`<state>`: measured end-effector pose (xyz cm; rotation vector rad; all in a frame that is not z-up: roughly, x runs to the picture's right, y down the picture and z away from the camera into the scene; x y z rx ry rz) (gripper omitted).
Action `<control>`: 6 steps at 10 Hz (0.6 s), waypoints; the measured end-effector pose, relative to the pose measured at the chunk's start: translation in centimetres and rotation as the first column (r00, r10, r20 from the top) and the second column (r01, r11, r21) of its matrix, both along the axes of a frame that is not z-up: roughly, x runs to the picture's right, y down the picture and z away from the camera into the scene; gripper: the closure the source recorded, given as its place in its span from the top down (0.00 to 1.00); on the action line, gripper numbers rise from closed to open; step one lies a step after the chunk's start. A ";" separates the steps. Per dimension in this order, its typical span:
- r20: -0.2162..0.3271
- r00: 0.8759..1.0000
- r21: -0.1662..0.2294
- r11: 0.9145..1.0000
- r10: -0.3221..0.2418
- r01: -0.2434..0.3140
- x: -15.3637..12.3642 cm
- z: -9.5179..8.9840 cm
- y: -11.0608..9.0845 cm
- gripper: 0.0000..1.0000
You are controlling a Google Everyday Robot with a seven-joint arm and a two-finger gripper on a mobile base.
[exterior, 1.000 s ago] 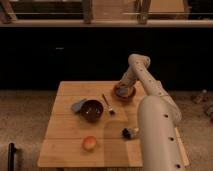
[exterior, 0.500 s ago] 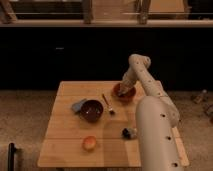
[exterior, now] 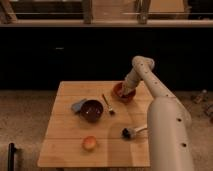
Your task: Place towel in table surface
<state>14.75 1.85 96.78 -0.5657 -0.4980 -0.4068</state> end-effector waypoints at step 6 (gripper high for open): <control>0.027 1.000 0.096 0.995 -0.011 0.008 0.0 -3.9 -0.6 0.00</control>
